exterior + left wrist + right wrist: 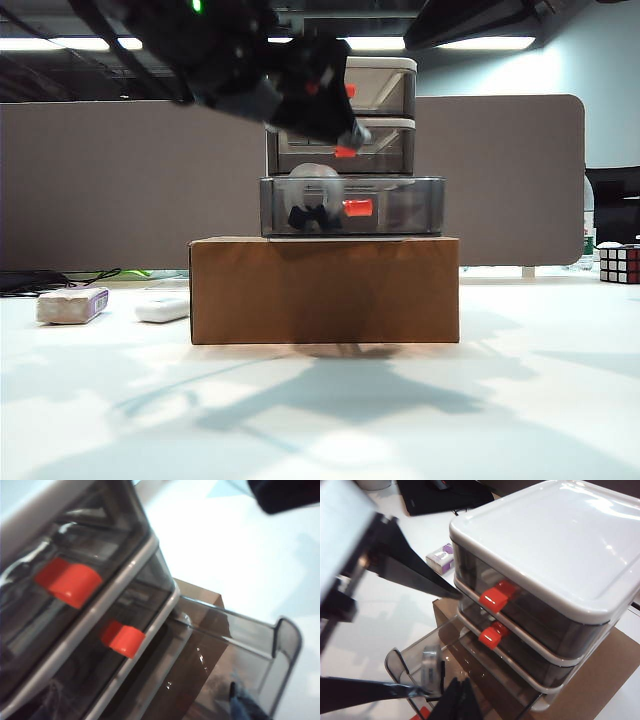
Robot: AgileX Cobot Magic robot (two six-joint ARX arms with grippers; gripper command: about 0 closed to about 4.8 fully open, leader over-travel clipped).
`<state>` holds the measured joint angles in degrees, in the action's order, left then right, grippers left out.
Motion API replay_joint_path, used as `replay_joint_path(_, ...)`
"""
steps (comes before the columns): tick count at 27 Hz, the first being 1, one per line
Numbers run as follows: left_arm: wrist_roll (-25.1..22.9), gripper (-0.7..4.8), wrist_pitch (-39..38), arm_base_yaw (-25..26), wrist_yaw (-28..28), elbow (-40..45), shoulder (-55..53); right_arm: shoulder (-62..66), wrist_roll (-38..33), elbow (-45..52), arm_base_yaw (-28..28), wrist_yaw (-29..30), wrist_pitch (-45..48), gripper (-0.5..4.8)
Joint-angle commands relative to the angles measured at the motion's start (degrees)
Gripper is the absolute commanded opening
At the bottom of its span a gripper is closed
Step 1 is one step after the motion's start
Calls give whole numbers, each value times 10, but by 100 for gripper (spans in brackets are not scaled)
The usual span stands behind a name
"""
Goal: Open the third layer of the drawer on the table, pick up the transparent tape on the table and put it in, and finally close the drawer.
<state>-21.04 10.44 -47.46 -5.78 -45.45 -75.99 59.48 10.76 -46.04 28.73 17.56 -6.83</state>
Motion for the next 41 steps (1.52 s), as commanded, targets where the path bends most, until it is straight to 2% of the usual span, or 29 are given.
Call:
replay_joint_path(1,5,421,-54,-34,-8,-2,52,-2,5,-3,0,-1,-3,-5)
replay_joint_path(2,5,391,-82,-47,-3,-2,70,-2,5,-3,0,-1,-2,-5)
replay_joint_path(4,7,175,-172,-76,47,-2,113,-2,5,-3,0,-1,-2,-5)
replay_joint_path(5,15,95,-202,-80,72,-2,122,-2,5,-3,0,-1,-2,-5)
replay_joint_path(7,38,-5,-255,-81,131,-2,132,-2,4,-3,0,-1,-2,-5)
replay_joint_path(9,44,-6,-288,-77,156,-2,132,-2,4,-3,0,-1,-2,-5)
replay_joint_path(11,45,-6,-299,-63,156,-1,120,-2,4,-3,0,-1,-3,-5)
replay_joint_path(18,55,-6,-221,10,166,-1,53,-2,2,-3,0,-1,-9,-5)
replay_joint_path(25,56,-6,-144,34,161,-1,7,-2,2,-3,0,-10,-9,-5)
replay_joint_path(29,56,-6,-59,34,124,-1,-27,-2,13,-3,0,-12,-11,-5)
replay_joint_path(34,56,-6,-3,34,73,-1,-55,-2,15,-3,0,-16,-12,-5)
replay_joint_path(36,54,-6,36,34,18,-1,-70,-2,16,-3,0,-27,-12,-5)
replay_joint_path(38,50,-6,52,34,-5,-1,-74,-2,17,-3,0,-27,-12,-5)
replay_joint_path(41,50,-6,50,33,-6,-1,-73,-2,17,-3,0,-27,-14,-5)
